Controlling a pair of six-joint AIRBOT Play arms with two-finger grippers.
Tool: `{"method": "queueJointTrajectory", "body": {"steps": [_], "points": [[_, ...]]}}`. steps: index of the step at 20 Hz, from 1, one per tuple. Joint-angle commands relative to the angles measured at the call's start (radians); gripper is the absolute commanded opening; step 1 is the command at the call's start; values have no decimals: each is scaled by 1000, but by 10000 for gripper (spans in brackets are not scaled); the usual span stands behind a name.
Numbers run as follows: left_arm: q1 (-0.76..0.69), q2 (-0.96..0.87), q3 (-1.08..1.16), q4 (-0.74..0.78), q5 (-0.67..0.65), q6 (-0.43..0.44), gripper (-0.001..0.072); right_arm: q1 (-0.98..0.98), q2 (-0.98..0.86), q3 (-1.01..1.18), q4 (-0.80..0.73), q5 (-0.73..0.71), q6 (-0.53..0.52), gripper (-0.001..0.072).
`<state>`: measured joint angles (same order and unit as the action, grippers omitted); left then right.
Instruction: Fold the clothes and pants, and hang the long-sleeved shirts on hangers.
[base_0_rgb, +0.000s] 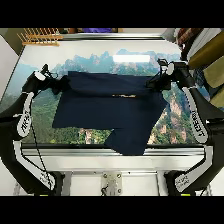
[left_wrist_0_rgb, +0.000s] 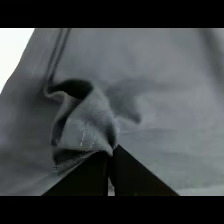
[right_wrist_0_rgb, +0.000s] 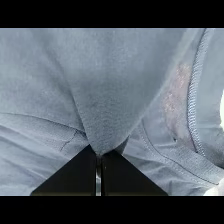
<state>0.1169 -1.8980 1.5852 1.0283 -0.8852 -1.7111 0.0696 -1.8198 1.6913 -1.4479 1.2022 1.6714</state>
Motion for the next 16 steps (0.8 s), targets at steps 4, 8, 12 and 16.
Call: {"method": "queueJointTrajectory", "body": {"steps": [4, 8, 12, 16], "points": [[2, 14, 15, 1, -89, -1, 641, 7, 9, -14, 57, 58, 8, 522], [30, 155, 84, 57, -120, 29, 610, -10, 167, -13, 52, 53, -62, 531], [88, 408, -134, 307, -159, 3, 610, -47, 420, -110, 53, 112, -113, 530], [189, 583, -540, 308, -129, -64, 610, -49, 696, -372, 107, 53, -112, 531]]}}
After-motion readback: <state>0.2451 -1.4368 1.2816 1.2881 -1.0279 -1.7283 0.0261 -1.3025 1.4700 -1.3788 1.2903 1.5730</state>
